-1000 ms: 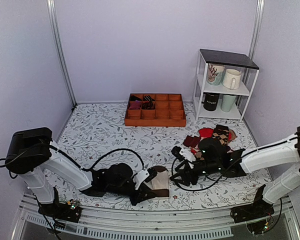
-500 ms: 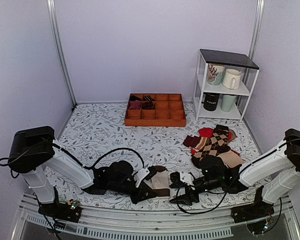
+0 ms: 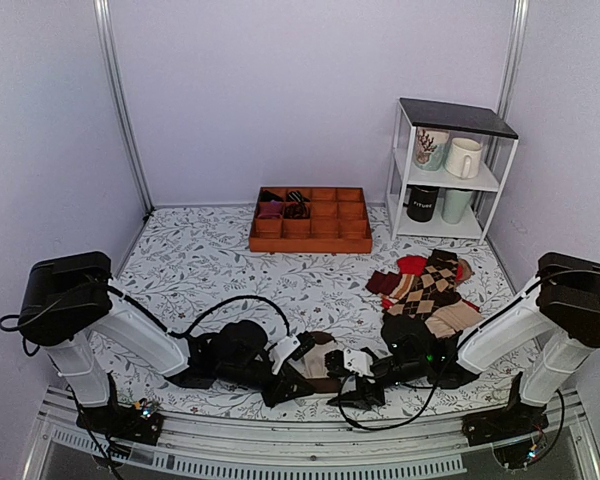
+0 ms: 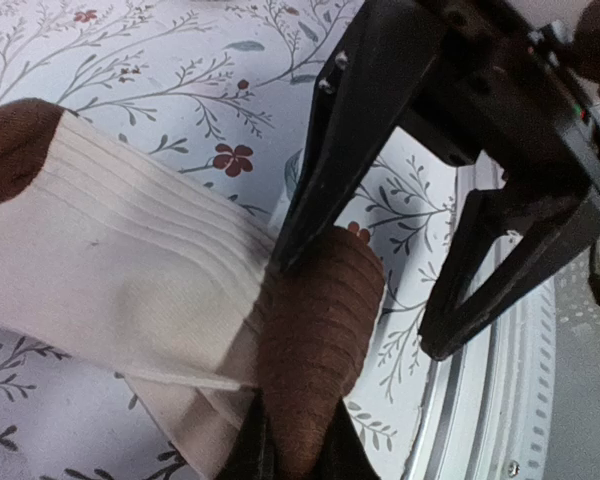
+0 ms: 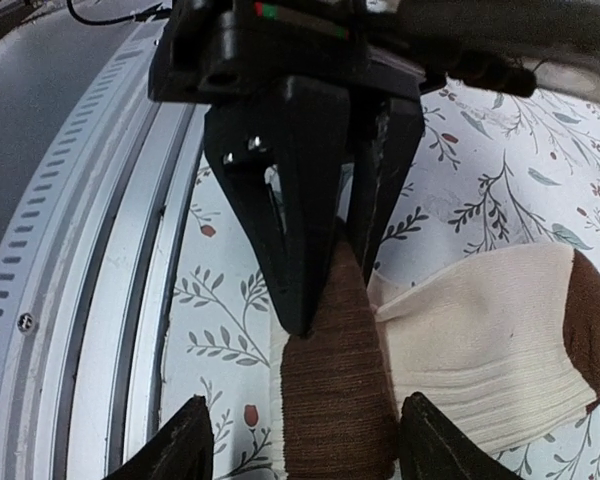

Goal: Roll the socks
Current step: Roll the sock at the center of the board.

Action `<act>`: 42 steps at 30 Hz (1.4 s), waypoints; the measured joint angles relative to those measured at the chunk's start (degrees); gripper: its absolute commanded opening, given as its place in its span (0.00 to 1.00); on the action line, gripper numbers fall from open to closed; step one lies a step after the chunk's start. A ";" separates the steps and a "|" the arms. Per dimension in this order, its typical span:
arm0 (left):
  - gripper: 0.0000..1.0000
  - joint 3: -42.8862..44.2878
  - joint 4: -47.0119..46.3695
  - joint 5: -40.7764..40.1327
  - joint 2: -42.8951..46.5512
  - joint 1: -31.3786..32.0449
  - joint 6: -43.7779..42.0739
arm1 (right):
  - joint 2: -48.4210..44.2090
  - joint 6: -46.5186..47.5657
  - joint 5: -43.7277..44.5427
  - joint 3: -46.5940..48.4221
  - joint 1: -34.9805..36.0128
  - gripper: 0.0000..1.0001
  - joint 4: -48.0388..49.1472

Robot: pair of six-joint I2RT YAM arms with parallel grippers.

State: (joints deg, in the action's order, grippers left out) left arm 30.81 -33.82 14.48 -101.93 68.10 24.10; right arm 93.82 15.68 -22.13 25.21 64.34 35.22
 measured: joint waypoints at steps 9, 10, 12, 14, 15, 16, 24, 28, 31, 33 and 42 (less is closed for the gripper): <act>0.00 -0.07 -0.07 0.20 -0.04 -0.09 0.00 | 1.57 -1.70 1.64 1.11 0.28 0.29 -0.33; 0.00 -0.04 -0.09 0.20 -0.09 -0.09 0.00 | 1.62 -1.62 1.60 1.25 0.28 0.28 -0.35; 0.00 -0.04 -0.13 0.17 -0.09 -0.09 -0.02 | 2.19 -2.19 1.68 2.36 0.28 0.21 -1.73; 0.10 -0.04 -0.24 0.09 0.00 -0.13 -0.02 | 2.99 -2.86 1.55 3.61 0.26 0.16 -3.06; 0.18 -0.04 -0.24 0.04 0.20 -0.13 -0.02 | 3.26 -3.74 1.36 4.07 0.26 0.14 -3.72; 0.20 -0.04 -0.11 -0.04 0.37 -0.13 -0.09 | 3.34 -4.11 1.14 4.31 0.24 0.13 -4.07; 0.50 -2.40 2.95 -4.44 5.77 -0.02 -4.09 | 5.40 -10.71 -2.69 5.70 0.13 0.11 -4.22; 0.55 -7.54 2.12 -7.63 11.58 0.68 -9.55 | 6.40 -14.75 -6.49 5.70 -0.55 0.11 -3.45; 0.58 -13.07 -2.99 -9.75 17.27 1.95 -15.37 | 7.19 -17.90 -10.64 5.70 -2.36 0.11 -3.39; 0.60 -15.87 -7.37 -10.27 18.95 2.60 -18.82 | 7.69 -20.17 -13.11 5.68 -3.61 0.11 -3.41; 0.83 -15.23 -18.53 -6.32 9.79 2.99 -29.09 | 10.29 -24.90 -18.78 7.21 -5.51 0.11 -4.44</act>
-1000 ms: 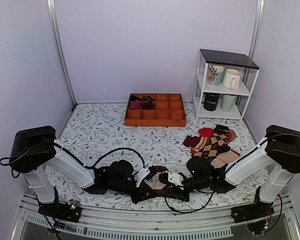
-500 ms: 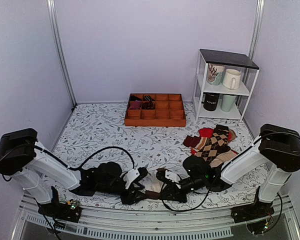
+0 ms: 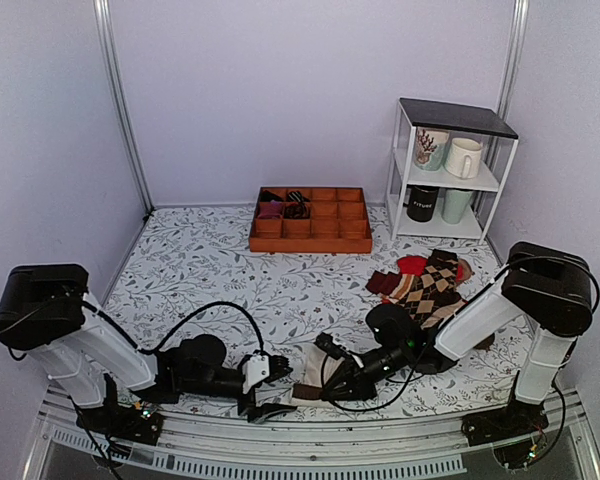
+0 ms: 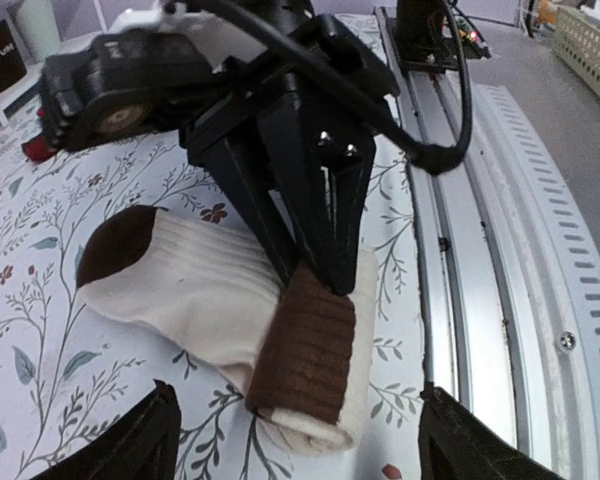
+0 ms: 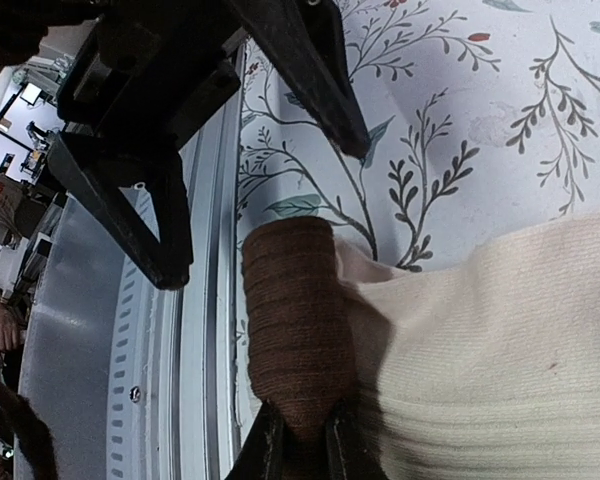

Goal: Roll the socks
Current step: Roll the sock at the center of the board.

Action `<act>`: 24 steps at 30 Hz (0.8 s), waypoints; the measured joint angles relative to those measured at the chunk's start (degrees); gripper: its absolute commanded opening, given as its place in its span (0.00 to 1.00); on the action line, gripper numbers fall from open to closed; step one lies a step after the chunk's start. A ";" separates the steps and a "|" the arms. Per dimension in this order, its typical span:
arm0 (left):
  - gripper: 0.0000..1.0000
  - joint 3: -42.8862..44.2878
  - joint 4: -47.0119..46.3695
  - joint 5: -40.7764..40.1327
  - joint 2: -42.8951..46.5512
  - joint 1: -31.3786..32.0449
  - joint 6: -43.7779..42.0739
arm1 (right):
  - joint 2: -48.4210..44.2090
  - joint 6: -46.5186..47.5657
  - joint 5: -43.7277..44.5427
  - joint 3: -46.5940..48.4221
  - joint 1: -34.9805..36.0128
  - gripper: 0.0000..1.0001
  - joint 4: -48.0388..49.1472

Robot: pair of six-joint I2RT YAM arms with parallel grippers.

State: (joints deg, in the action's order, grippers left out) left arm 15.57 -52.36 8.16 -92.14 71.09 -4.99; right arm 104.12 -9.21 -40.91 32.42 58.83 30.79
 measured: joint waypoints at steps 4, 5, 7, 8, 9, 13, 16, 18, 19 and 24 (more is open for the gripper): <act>0.77 2.49 -1.07 2.03 -3.76 0.04 -2.05 | 0.26 -0.28 -0.85 0.59 -0.28 0.11 -0.94; 0.75 2.97 -1.33 2.45 -4.46 0.04 -2.32 | 0.26 -0.31 -1.03 0.68 -0.37 0.11 -1.25; 0.70 3.69 -1.77 3.23 -5.75 0.07 -2.64 | 0.26 -0.28 -1.18 0.87 -0.42 0.11 -1.70; 0.68 3.89 -1.88 3.50 -6.32 0.07 -2.89 | 0.26 -0.28 -1.25 0.98 -0.46 0.11 -1.97; 0.66 4.02 -1.92 3.74 -6.78 0.07 -2.91 | 0.26 -0.28 -1.29 1.03 -0.50 0.11 -2.10; 0.58 4.13 -1.97 4.35 -8.11 0.07 -2.91 | 0.26 -0.24 -1.51 1.18 -0.63 0.11 -2.62; 0.46 4.17 -1.95 4.48 -8.66 0.07 -2.71 | 0.26 -0.24 -1.73 1.31 -0.74 0.11 -2.99; 0.36 4.37 -1.95 4.42 -9.07 0.07 -2.56 | 0.26 -0.24 -1.86 1.33 -0.76 0.11 -3.19; 0.31 4.55 -1.84 4.42 -9.20 0.07 -2.10 | 0.26 -0.24 -1.95 1.33 -0.76 0.11 -3.30; 0.14 5.51 -1.40 4.98 -9.60 0.04 -1.97 | 0.26 -0.26 -2.47 1.38 -0.87 0.11 -3.78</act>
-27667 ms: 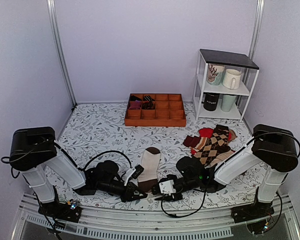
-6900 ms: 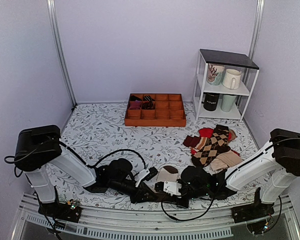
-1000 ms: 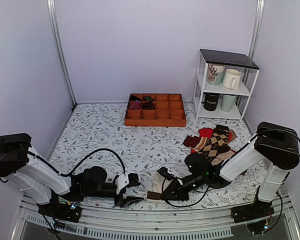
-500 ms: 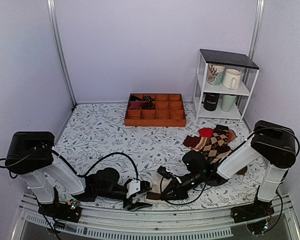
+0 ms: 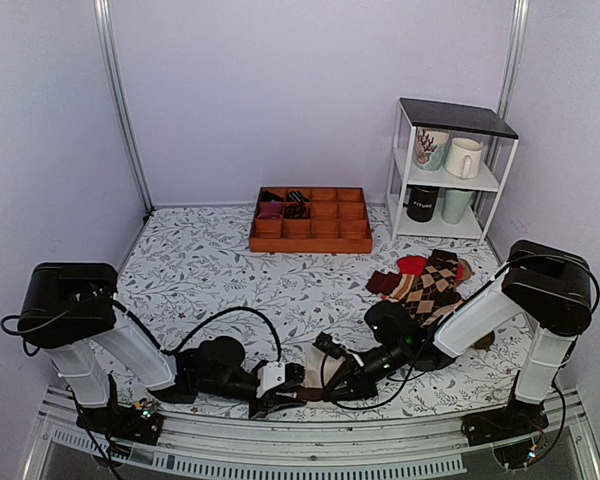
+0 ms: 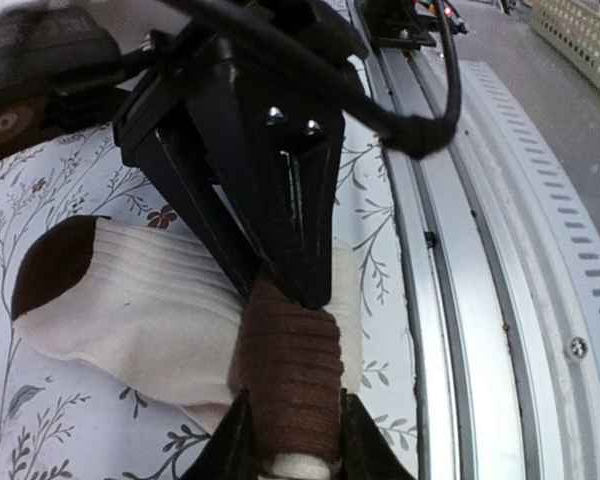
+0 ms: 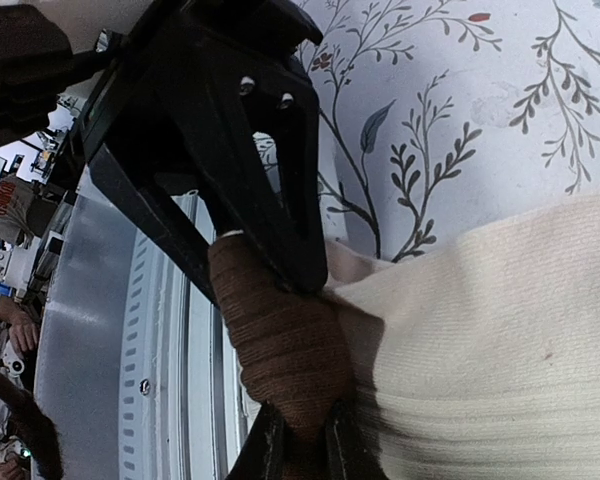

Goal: Roll the socks
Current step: Roll the sock at the center of the board.

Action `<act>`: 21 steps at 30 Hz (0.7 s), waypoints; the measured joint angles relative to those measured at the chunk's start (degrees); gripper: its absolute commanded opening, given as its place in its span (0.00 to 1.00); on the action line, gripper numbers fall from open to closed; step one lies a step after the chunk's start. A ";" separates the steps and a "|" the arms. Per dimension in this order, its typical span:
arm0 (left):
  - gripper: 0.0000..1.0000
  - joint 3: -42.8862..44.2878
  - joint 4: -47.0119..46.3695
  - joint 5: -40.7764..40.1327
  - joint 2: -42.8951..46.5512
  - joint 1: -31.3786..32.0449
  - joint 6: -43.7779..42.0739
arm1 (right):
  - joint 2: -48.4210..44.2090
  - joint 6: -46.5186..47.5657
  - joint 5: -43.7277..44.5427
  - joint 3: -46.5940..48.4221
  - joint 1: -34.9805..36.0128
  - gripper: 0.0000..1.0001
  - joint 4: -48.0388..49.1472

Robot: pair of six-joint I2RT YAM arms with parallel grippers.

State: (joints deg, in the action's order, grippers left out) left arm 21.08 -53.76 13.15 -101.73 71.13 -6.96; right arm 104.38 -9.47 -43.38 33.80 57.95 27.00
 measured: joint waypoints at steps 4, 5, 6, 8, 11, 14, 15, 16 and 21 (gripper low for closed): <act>0.00 1.97 1.66 1.11 -1.11 -0.28 0.79 | 0.00 -0.04 -1.11 0.00 -0.46 0.11 -0.94; 0.00 2.73 2.49 1.55 -1.49 -0.48 1.29 | 0.00 -0.07 -1.42 0.00 -0.63 0.11 -1.22; 0.00 3.45 3.37 1.99 -1.77 -0.68 1.90 | -0.02 -0.17 -1.88 0.04 -0.83 0.12 -1.64; 0.00 5.20 5.70 3.06 -2.16 -1.20 3.61 | -0.39 -0.20 -2.45 0.26 -1.16 0.21 -2.75; 0.00 6.19 7.13 4.02 -2.47 -1.66 7.87 | -2.10 0.02 -0.44 0.44 -1.14 0.33 -5.99; 0.00 6.34 7.74 4.48 -2.54 -2.23 13.25 | -5.33 0.39 4.39 0.39 -0.50 0.41 -9.40; 0.00 6.36 8.11 4.61 -2.54 -2.40 14.93 | -7.08 0.70 6.86 0.20 -0.20 0.44 -10.60; 0.00 6.34 8.59 4.87 -2.54 -2.60 17.05 | -8.85 0.90 9.27 -0.28 0.09 0.47 -11.28; 0.00 6.36 9.64 6.75 -2.40 -3.43 24.85 | -18.62 4.42 21.24 -5.55 1.29 0.55 -10.36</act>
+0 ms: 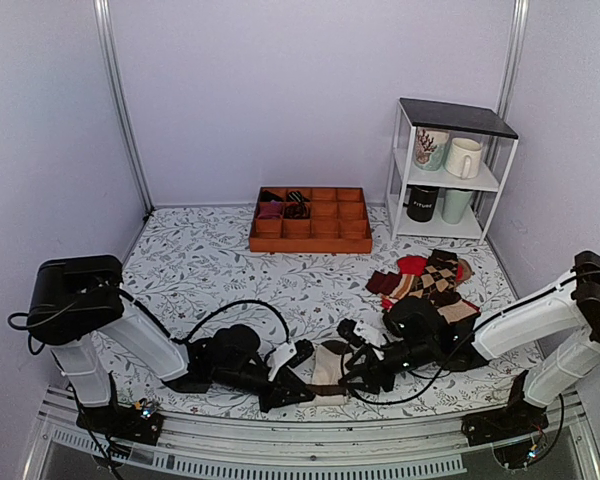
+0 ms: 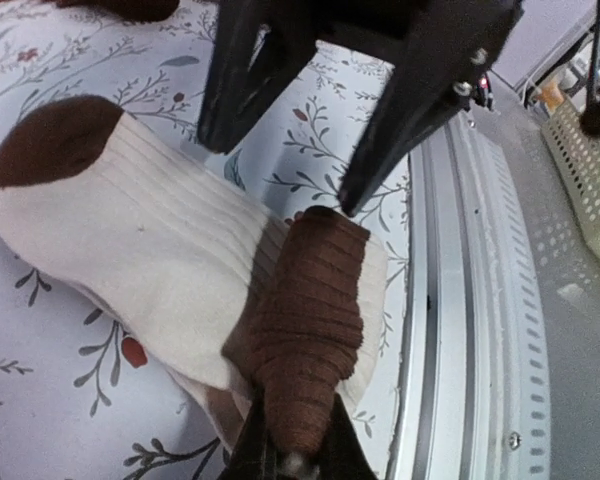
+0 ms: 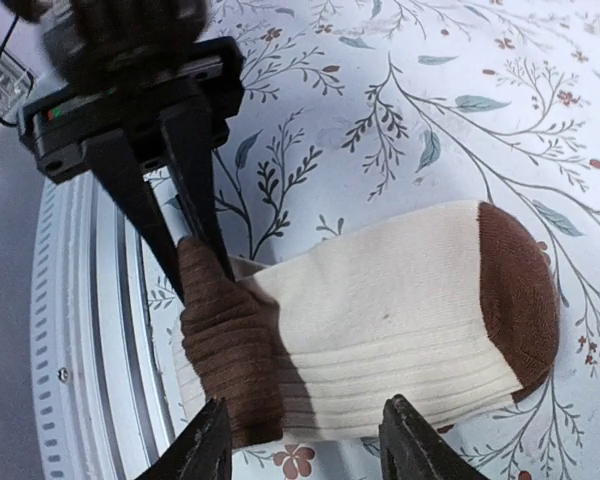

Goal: Roll the socks
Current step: Roll the sock at the center of the board.

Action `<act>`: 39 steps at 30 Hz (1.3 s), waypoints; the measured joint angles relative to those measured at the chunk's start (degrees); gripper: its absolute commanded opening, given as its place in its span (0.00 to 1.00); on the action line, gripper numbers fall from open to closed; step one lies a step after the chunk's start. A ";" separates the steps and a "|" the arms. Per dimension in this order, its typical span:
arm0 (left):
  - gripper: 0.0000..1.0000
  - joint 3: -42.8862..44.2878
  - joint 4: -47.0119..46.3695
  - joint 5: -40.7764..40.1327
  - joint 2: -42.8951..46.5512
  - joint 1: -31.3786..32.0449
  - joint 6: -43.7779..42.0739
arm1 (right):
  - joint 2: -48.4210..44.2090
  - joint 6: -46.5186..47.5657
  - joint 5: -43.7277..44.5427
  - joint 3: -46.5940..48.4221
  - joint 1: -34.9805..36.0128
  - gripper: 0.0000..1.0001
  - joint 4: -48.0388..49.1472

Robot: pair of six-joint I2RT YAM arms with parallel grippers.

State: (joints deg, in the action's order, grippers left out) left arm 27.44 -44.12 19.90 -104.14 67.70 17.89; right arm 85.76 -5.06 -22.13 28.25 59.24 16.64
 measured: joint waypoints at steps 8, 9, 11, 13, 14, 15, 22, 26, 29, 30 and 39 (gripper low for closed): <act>0.00 1.27 2.71 3.96 -0.02 -1.79 6.32 | -1.36 11.56 9.40 -7.32 9.75 0.70 10.71; 0.00 1.42 2.97 4.22 -0.04 -1.88 6.45 | -1.22 12.92 10.54 -7.82 10.91 0.70 12.13; 0.00 1.73 3.39 5.03 -0.24 -2.10 6.82 | -1.07 15.61 12.90 -8.20 12.63 0.72 14.32; 0.00 1.92 3.45 5.66 -0.50 -2.27 6.88 | -0.87 17.94 15.39 -8.20 13.90 0.72 16.24; 0.00 2.01 3.48 5.95 -0.61 -2.38 6.95 | -0.70 19.15 16.28 -8.17 14.27 0.72 16.96; 0.00 2.12 3.43 6.36 -0.79 -2.49 7.02 | -0.31 20.28 17.11 -8.07 14.53 0.71 17.49; 0.00 2.58 3.37 7.52 -1.36 -2.89 7.04 | 3.76 23.98 18.91 -6.73 15.61 0.63 17.70; 0.00 2.64 3.41 8.00 -1.40 -2.99 6.99 | 5.84 24.04 20.00 -6.19 16.28 0.46 17.59; 0.00 2.75 3.43 8.20 -1.60 -3.19 6.97 | 6.86 23.52 21.44 -5.11 16.33 0.34 16.79; 0.00 2.80 3.43 8.26 -1.64 -3.28 6.99 | 6.97 23.28 21.75 -4.83 16.33 0.30 16.46; 0.64 1.86 3.54 7.39 -0.35 -3.50 6.14 | 7.26 17.05 21.05 -2.32 16.02 0.19 12.52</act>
State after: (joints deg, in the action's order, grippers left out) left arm 29.30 -40.58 27.29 -104.49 64.20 24.03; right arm 93.01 11.99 -1.08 25.93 75.26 29.17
